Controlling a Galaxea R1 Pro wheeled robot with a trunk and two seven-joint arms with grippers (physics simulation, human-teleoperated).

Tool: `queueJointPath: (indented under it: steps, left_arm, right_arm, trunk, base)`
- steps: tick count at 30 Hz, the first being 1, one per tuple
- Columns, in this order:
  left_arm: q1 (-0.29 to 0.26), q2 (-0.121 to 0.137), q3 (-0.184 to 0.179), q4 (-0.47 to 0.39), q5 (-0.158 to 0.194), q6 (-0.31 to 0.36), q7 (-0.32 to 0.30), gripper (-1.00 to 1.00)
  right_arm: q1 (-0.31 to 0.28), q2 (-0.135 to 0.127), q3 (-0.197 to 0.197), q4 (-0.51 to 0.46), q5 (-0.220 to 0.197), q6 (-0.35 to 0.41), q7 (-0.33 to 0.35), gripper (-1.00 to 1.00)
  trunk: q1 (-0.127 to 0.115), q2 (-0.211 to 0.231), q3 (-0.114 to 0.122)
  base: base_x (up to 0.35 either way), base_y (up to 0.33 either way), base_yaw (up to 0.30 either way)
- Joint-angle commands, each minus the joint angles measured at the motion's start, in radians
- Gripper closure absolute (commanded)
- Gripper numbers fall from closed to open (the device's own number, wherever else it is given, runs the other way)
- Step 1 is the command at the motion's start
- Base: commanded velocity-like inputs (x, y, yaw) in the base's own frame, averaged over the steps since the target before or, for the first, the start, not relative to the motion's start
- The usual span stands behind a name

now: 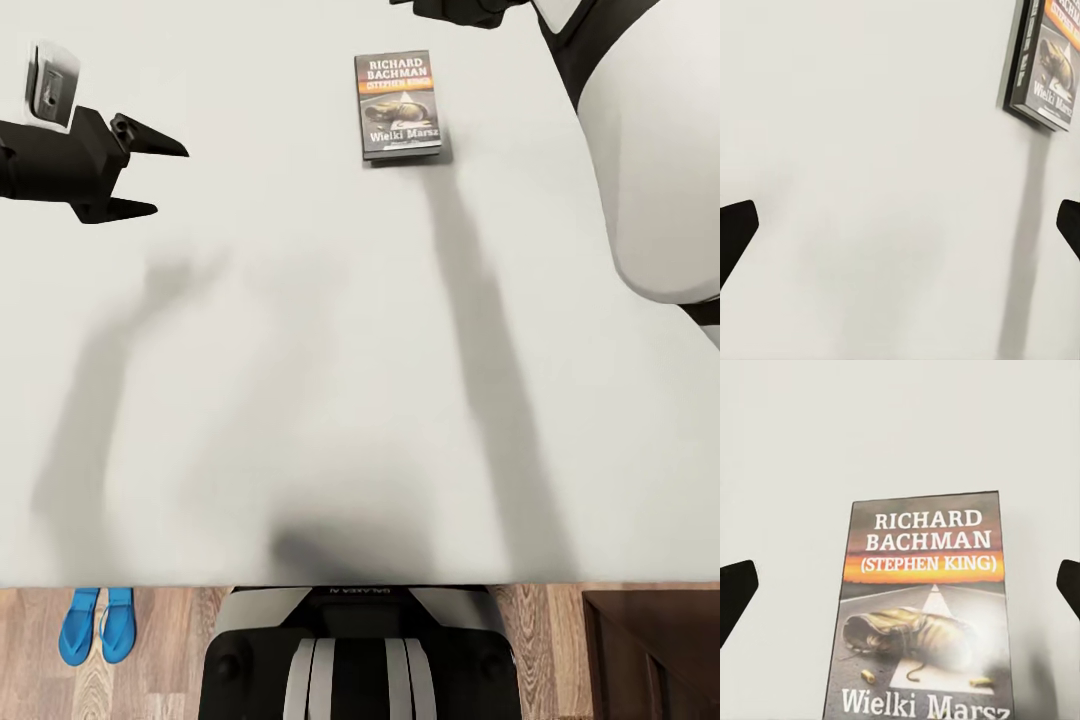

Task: In the bedroom, move the book from the bed onto either nightstand, and place the two sandals side by side next to the bed.

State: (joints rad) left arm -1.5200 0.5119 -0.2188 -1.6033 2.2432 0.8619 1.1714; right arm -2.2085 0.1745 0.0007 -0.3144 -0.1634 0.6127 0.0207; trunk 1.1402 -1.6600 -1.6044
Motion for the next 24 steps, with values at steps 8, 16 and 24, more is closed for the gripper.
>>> queueJointPath:
  steps: [8,16,24]
  left_arm:
    - [-0.008,-0.007,0.0,-0.004,0.01,0.003,0.009,-1.0]
    - [-0.029,-0.041,-0.001,-0.004,0.01,0.004,0.007,-1.0]
    - [-0.031,-0.047,-0.002,-0.004,0.01,0.005,0.007,-1.0]
  right_arm:
    - [0.001,0.0,0.006,-0.002,-0.003,0.005,0.018,-1.0]
    - [0.045,0.0,0.016,0.006,0.001,-0.055,0.02,-1.0]
    - [0.09,0.0,0.048,0.008,0.003,-0.143,0.021,-1.0]
  trunk:
    - [0.0,0.0,-0.013]
    - [0.0,0.0,-0.025]
    - [0.0,0.0,-0.038]
  base:
    - [0.0,0.0,0.0]
    - [0.0,0.0,0.0]
    - [0.0,0.0,0.0]
